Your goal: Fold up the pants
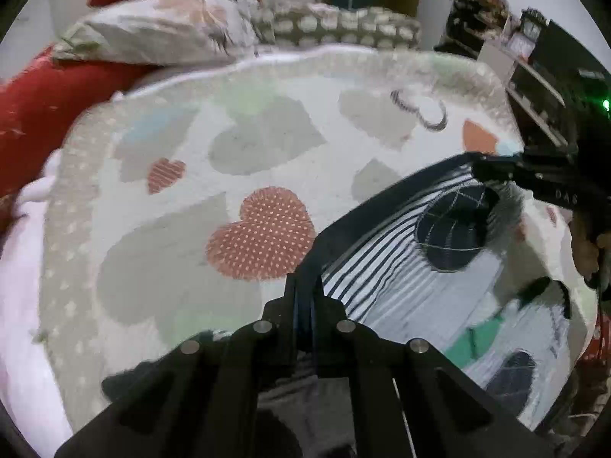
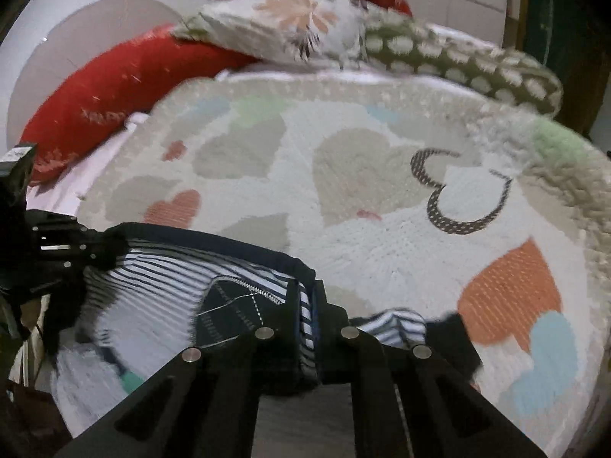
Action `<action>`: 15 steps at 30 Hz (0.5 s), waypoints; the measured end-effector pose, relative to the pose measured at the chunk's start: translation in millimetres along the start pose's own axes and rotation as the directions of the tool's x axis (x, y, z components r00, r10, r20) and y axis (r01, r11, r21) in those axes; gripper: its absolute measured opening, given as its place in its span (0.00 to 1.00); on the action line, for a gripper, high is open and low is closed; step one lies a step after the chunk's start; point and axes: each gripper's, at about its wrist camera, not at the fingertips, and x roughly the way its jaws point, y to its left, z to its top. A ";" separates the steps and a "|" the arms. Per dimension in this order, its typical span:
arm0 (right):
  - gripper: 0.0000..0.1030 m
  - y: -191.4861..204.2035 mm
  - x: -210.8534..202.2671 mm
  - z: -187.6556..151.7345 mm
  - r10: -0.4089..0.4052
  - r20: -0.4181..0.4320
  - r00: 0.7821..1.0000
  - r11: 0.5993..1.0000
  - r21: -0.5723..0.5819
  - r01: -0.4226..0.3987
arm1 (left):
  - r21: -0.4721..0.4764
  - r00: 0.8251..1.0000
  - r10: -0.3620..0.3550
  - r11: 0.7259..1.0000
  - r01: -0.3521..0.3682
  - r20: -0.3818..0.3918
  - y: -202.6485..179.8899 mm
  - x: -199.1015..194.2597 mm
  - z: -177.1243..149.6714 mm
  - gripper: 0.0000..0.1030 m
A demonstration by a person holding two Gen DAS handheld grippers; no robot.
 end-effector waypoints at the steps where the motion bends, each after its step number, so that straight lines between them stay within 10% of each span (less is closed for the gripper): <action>1: 0.05 4.8 -11.3 -4.0 -0.005 0.017 1.000 1.000 0.000 0.005 | -0.010 1.000 -0.003 1.000 0.003 0.024 -2.8 -11.6 -4.1 0.04; 15: 0.05 87.4 -88.4 -142.3 0.038 0.110 0.993 0.999 0.007 -0.039 | -0.101 0.985 0.094 0.992 -0.079 0.145 -50.3 -93.6 -151.1 0.05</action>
